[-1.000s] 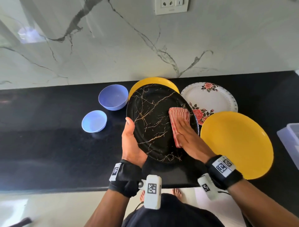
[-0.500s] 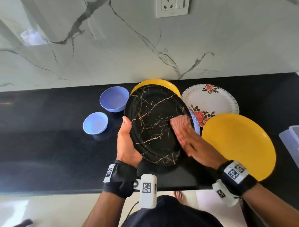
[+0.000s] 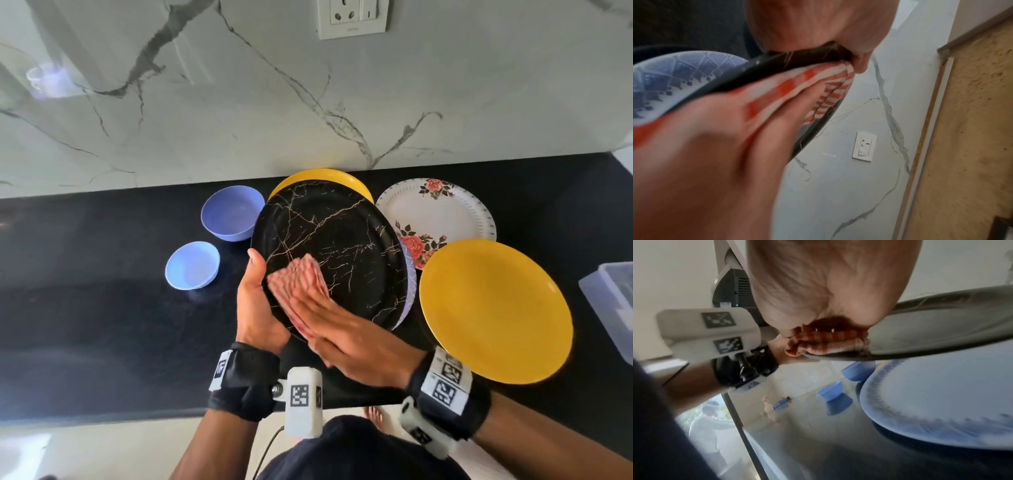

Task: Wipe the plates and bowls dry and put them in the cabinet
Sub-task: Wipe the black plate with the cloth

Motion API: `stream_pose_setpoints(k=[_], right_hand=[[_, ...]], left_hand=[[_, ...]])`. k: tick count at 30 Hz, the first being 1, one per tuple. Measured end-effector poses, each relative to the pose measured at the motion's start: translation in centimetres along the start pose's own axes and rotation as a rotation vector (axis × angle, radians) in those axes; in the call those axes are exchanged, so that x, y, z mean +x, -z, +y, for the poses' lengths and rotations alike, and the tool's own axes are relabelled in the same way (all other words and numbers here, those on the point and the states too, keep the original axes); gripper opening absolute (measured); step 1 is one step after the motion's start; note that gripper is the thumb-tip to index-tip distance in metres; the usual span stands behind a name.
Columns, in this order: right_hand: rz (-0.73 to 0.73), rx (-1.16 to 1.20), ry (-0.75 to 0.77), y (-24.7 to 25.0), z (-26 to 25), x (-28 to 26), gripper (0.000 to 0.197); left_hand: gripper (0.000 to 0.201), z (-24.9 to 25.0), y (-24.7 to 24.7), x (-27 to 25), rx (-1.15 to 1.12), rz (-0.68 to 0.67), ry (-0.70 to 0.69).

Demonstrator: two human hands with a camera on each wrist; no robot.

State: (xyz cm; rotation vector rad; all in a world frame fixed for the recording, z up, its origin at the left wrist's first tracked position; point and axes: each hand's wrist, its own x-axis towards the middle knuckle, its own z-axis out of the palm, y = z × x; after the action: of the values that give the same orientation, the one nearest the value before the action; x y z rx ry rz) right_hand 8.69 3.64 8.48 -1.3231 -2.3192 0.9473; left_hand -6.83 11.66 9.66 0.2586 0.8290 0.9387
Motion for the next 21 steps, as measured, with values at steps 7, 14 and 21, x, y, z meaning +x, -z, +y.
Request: stream_pose_setpoints(k=[7,14,21], right_hand=[[0.114,0.039,-0.109,1.3,5.3,-4.7,0.056],[0.226,-0.005,-0.202,0.3,3.4,-1.8,0.074],[0.087,-0.286,0.058,-1.4,1.2,-0.4,0.063]], left_hand=[[0.070,0.2,0.6,-0.1,-0.080,-0.099,-0.046],[0.078,-0.2,-0.8,0.1,-0.074,-0.162,-0.022],[0.082,-0.3,-0.4,0.3,-0.049,-0.016,0.046]])
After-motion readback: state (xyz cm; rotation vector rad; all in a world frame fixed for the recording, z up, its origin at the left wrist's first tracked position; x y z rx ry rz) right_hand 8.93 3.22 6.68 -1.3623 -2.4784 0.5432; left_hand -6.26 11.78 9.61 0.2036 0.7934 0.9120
